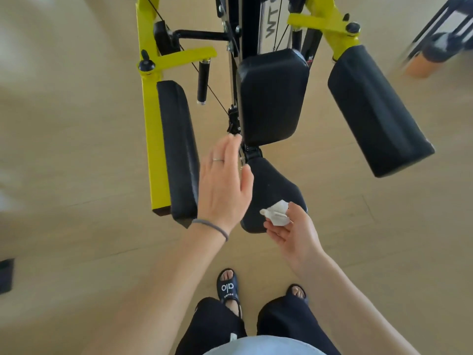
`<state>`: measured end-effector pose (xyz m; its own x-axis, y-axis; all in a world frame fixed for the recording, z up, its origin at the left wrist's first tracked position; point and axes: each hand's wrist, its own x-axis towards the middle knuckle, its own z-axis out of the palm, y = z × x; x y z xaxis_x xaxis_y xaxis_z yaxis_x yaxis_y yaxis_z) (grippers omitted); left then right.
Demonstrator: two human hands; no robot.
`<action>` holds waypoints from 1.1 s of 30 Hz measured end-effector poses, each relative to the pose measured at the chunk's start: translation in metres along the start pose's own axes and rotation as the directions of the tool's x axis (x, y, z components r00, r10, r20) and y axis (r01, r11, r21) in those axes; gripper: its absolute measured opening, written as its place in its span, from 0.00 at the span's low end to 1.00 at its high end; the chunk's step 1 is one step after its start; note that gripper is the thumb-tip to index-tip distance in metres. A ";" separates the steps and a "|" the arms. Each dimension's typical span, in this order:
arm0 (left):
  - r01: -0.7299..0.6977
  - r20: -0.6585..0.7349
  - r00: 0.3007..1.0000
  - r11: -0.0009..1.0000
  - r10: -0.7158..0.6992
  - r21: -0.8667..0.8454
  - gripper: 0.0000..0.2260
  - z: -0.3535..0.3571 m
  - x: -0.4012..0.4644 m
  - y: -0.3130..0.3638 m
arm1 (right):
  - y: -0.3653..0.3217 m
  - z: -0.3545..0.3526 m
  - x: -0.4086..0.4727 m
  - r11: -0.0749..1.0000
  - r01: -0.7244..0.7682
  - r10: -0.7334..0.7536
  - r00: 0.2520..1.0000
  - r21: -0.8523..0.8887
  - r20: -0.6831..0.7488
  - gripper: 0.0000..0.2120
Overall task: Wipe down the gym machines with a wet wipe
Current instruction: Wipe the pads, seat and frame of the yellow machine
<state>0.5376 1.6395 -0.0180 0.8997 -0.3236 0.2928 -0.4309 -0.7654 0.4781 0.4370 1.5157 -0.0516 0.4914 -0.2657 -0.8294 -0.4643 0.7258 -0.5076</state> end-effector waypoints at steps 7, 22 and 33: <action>0.245 0.235 0.943 0.969 -0.234 -0.018 0.21 0.102 -0.037 0.008 | -0.011 -0.066 0.090 0.963 0.029 -0.033 0.999 -0.267 -0.011 0.14; 0.814 0.347 0.581 0.517 -0.737 -0.265 0.23 0.321 -0.105 -0.121 | 0.103 -0.124 0.308 -0.439 0.719 -0.129 0.543 -0.539 0.830 0.25; 0.694 0.448 0.518 0.052 -0.728 -0.718 0.26 0.411 -0.109 -0.174 | 0.138 -0.106 0.380 -0.794 0.581 0.023 0.318 -0.176 0.948 0.36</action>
<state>0.5428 1.5795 -0.4734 0.8113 0.1400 -0.5676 0.5522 0.1353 0.8226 0.4816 1.4476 -0.4613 0.8442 0.5333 -0.0541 0.5247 -0.8428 -0.1200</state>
